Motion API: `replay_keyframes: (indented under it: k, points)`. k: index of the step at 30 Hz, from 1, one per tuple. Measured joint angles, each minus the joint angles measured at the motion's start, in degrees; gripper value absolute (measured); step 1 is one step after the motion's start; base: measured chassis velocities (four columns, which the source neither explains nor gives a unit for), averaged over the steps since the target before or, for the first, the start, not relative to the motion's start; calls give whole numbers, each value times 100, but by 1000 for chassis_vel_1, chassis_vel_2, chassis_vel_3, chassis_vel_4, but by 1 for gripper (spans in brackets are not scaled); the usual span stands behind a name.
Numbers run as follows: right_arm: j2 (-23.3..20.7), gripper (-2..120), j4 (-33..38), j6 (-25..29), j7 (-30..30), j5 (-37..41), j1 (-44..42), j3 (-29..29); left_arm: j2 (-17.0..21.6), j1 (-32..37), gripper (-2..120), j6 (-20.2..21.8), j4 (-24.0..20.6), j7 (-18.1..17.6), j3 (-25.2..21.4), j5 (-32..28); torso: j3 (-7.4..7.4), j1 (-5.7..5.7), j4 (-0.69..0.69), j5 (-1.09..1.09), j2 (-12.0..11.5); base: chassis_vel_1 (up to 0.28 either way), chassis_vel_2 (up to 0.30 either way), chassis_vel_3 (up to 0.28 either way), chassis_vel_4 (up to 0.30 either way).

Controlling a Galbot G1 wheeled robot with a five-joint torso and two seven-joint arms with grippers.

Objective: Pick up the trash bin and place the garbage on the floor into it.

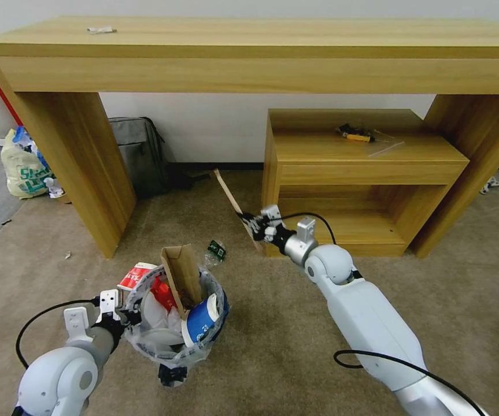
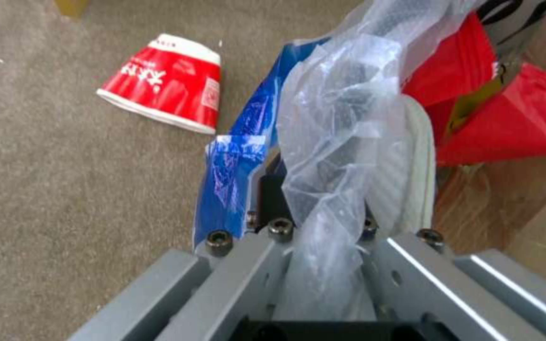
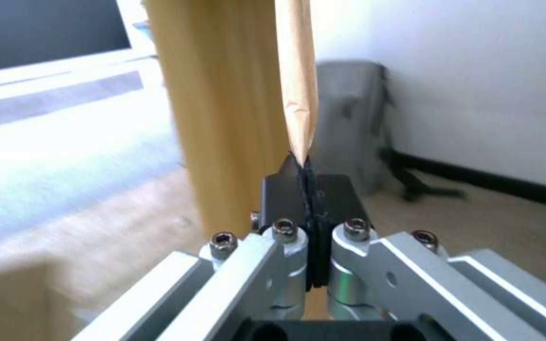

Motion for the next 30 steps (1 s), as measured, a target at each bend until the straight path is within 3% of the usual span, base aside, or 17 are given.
replay_keyframes:
  k: [4,10,18,30]
  points:
    - [56,0,745,-35,141,256,-315,-324,119,-78,0,0,78,-47,123,-90,0,0,-1,0,0,0,0,0,0]
    - [170,0,1033,-41,269,433,-504,-796,169,-115,0,0,109,-43,179,-181,0,0,-1,0,0,0,0,0,0]
    - [393,0,656,157,325,139,-723,-1417,213,-91,0,0,43,-53,215,-225,0,0,0,0,0,0,0,0,0]
    - [261,0,226,412,111,-597,-855,-1483,241,-36,0,1,-67,-51,183,-254,0,0,-1,1,0,0,0,0,0]
